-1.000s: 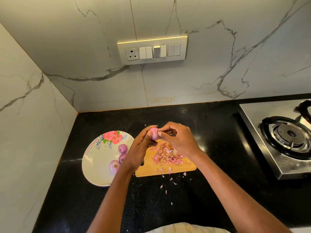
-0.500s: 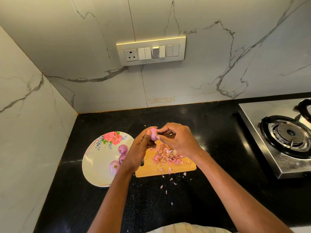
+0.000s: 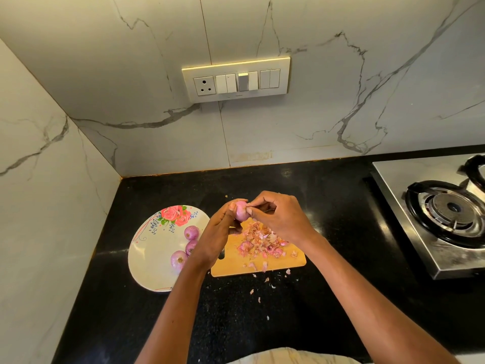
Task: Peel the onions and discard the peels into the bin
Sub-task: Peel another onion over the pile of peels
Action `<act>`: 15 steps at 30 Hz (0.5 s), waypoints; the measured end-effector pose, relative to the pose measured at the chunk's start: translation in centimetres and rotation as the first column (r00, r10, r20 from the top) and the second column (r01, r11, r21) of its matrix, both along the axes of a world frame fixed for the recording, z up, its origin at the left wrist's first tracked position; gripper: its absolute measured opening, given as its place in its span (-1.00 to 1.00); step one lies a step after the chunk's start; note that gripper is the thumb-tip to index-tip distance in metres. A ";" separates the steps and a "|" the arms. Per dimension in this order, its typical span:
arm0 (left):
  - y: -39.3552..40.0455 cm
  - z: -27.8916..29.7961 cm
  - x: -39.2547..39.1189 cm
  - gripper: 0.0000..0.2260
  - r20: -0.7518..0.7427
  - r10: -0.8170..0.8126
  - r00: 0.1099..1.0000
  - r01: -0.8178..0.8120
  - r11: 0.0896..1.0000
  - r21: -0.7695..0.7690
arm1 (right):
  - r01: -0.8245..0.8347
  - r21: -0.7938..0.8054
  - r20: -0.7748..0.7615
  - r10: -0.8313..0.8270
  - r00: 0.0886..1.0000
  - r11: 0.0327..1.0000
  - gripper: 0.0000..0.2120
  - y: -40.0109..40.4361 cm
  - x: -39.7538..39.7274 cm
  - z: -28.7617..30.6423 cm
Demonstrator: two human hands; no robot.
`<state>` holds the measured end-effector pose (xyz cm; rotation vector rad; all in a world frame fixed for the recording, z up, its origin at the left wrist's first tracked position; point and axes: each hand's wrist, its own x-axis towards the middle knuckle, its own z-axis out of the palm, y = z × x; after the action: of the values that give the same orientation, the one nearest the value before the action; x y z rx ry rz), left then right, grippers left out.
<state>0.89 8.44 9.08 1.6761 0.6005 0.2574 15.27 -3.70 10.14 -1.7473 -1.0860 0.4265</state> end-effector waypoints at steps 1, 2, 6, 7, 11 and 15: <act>0.0 0.0 0.1 -0.63 0.002 0.002 1.000 -0.002 1.000 0.004 | 0.008 -0.004 -0.018 -0.008 1.000 1.000 -0.90 0.0 0.0 0.0; 0.0 0.0 0.2 -0.63 0.004 0.003 1.000 -0.003 1.000 0.011 | 0.015 -0.008 -0.040 -0.015 0.999 1.000 -0.90 0.1 0.0 0.0; 0.1 -0.5 0.4 -0.62 0.005 0.014 1.000 -0.014 0.999 0.043 | 0.027 -0.024 -0.084 -0.029 0.996 0.999 -0.88 0.2 -0.3 0.0; 0.1 -0.6 0.4 -0.62 0.005 0.017 1.000 -0.017 0.999 0.046 | 0.028 -0.025 -0.090 -0.030 0.995 0.999 -0.88 0.2 -0.3 0.0; 0.2 -0.6 0.4 -0.60 0.008 0.024 1.000 -0.025 0.999 0.044 | 0.036 -0.025 -0.121 -0.039 0.992 0.999 -0.89 0.1 -0.2 0.1; 0.1 -0.6 0.4 -0.59 0.011 0.034 0.999 -0.034 0.999 0.033 | 0.076 -0.024 -0.099 -0.078 0.992 0.997 -0.94 0.3 -0.5 -0.2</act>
<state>1.29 8.51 8.44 1.6968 0.6201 0.3020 14.77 -3.43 9.89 -1.7602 -0.9432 0.4724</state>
